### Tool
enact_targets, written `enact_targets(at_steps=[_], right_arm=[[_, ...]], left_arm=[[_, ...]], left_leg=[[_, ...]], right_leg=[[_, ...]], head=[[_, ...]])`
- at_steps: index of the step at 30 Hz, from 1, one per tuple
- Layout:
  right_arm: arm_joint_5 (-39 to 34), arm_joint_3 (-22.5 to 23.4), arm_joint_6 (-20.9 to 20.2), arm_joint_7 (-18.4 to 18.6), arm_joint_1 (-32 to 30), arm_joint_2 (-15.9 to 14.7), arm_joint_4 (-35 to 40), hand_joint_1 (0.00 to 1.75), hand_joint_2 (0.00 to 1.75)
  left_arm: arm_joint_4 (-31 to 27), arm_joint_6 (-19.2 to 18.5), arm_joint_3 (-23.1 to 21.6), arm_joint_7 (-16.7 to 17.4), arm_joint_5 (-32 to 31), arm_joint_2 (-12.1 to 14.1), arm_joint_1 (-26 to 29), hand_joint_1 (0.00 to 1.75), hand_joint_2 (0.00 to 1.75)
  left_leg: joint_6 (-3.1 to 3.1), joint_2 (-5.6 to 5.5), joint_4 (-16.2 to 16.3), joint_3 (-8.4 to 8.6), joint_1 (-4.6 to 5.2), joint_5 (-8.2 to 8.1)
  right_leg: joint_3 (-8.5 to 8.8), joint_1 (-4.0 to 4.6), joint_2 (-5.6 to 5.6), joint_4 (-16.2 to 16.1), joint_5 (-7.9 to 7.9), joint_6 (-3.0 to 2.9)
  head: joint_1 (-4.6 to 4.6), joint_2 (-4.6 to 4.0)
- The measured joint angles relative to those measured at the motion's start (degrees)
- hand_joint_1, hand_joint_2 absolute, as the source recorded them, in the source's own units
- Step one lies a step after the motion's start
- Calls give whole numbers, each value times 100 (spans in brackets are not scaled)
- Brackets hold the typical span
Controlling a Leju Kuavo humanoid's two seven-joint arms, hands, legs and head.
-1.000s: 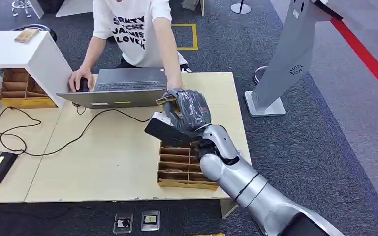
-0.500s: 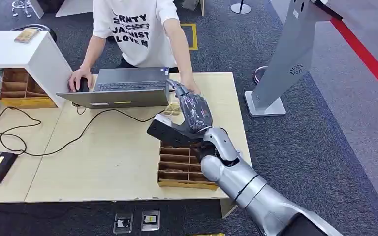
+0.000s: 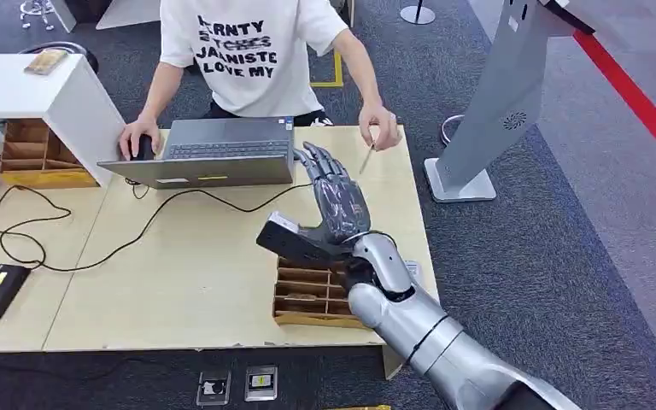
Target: Pass the card to the sensor for recognition and then transmit it.
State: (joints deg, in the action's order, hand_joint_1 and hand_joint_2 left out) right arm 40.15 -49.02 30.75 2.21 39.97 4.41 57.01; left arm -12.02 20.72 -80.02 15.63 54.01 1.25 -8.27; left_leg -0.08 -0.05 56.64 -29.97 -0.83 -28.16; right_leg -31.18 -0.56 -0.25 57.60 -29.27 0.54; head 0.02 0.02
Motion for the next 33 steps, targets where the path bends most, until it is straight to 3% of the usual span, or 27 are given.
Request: enact_targets(at_steps=[8, 10, 11, 22, 33], right_arm=[[-96, 11, -22, -42, -59, -11, 74, 0, 175], [-269, 26, -83, -144, -156, -31, 234, 0, 175], [-161, 59, -59, -186, -415, -96, 695, 0, 175], [105, 66, 138, -74, -780, -264, 1532, 0, 175], [619, 234, 302, 396, -1333, -665, 2483, 0, 175]], left_arm=[[0, -2, 0, 0, 2, 0, 0, 0, 0], [0, -7, 0, -4, 4, 0, -1, 0, 0], [0, -11, 0, -22, 26, 2, -1, 0, 0], [0, -2, 0, -74, 88, 4, 3, 0, 0], [4, 35, 4, -98, 171, 4, 42, 0, 0]], left_leg=[[0, 0, 0, 0, 0, 0], [0, 1, 0, 0, 0, 0], [0, 3, 0, 0, 0, 0], [0, 3, 0, 1, 0, 0], [0, 4, 0, 1, 1, -1]], right_leg=[[0, 0, 0, 0, 0, 0], [-1, 0, 2, 0, 0, 0], [-1, 0, 3, 0, 0, 0], [-2, 0, 5, 0, 0, 0], [-3, -1, 5, -1, 0, 0]], head=[[0, 0], [0, 0], [0, 0], [0, 0], [0, 0]])
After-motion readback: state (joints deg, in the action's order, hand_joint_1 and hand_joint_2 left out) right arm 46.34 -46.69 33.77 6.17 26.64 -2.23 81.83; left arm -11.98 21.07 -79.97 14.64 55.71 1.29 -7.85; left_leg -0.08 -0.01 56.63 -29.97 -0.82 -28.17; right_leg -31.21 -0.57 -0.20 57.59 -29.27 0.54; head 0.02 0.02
